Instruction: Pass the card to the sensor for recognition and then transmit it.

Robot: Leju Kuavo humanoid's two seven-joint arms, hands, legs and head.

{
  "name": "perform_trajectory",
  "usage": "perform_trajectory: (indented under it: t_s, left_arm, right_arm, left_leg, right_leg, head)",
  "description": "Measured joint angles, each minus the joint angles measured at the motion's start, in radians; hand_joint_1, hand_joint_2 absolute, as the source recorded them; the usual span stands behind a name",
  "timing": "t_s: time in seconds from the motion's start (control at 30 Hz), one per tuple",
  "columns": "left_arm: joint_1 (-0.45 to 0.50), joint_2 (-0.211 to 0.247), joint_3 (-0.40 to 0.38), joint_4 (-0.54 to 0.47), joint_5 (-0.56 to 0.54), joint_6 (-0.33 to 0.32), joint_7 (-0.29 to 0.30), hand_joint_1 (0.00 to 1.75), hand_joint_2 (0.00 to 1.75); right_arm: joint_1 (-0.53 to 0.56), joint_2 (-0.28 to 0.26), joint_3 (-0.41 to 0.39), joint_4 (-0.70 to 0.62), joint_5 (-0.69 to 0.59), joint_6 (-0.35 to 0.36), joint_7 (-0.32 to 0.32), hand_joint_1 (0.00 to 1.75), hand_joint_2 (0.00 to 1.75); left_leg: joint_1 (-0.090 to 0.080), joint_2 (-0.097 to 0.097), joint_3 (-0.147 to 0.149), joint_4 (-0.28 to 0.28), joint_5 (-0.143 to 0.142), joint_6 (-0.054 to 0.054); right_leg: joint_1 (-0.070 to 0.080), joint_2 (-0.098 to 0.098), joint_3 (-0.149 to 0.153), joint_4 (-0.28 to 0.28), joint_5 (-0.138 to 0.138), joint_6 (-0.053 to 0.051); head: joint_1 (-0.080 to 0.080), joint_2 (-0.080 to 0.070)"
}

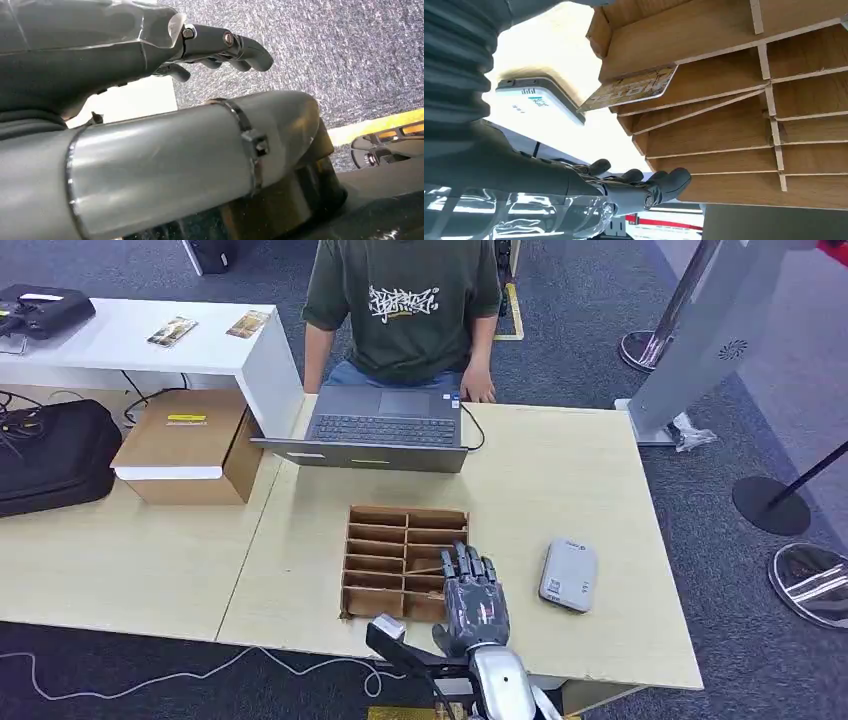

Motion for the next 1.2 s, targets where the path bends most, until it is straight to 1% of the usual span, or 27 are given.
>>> perform_trajectory:
  t_s: [0.2,0.23,0.3,0.33,1.2]
  left_arm:
    - [0.0,0.001,0.0,0.0,0.0,0.0,0.0,0.0,0.0]
    - [0.0,0.001,0.0,0.0,0.0,0.0,0.0,0.0,0.0]
    - [0.0,0.001,0.0,0.0,0.0,0.0,0.0,0.0,0.0]
    - [0.0,0.001,0.0,0.0,0.0,0.0,0.0,0.0,0.0]
    - [0.0,0.002,0.0,0.0,0.0,0.0,0.0,0.0,0.0]
  right_arm:
    - [0.0,0.0,0.0,0.0,0.0,0.0,0.0,0.0,1.75]
    - [0.0,0.0,0.0,0.0,0.0,0.0,0.0,0.49,1.75]
    - [0.0,0.0,0.0,0.0,0.0,0.0,0.0,0.49,1.75]
    - [0.0,0.0,0.0,0.0,0.0,0.0,0.0,1.75,1.75]
    - [0.0,0.0,0.0,0.0,0.001,-0.01,0.0,1.75,1.75]
  left_leg:
    - [0.0,0.0,0.0,0.0,0.0,0.0]
    - [0.0,0.0,0.0,0.0,0.0,0.0]
    - [0.0,0.0,0.0,0.0,0.0,0.0]
    - [0.0,0.0,0.0,0.0,0.0,0.0]
    - [0.0,0.0,0.0,0.0,0.0,0.0]
  right_leg:
    - [0.0,0.0,0.0,0.0,0.0,0.0]
    - [0.0,0.0,0.0,0.0,0.0,0.0]
    - [0.0,0.0,0.0,0.0,0.0,0.0]
    - [0.0,0.0,0.0,0.0,0.0,0.0]
    - [0.0,0.0,0.0,0.0,0.0,0.0]
  head:
    - [0.0,0.0]
    - [0.0,0.0]
    - [0.0,0.0]
    - [0.0,0.0]
    - [0.0,0.0]
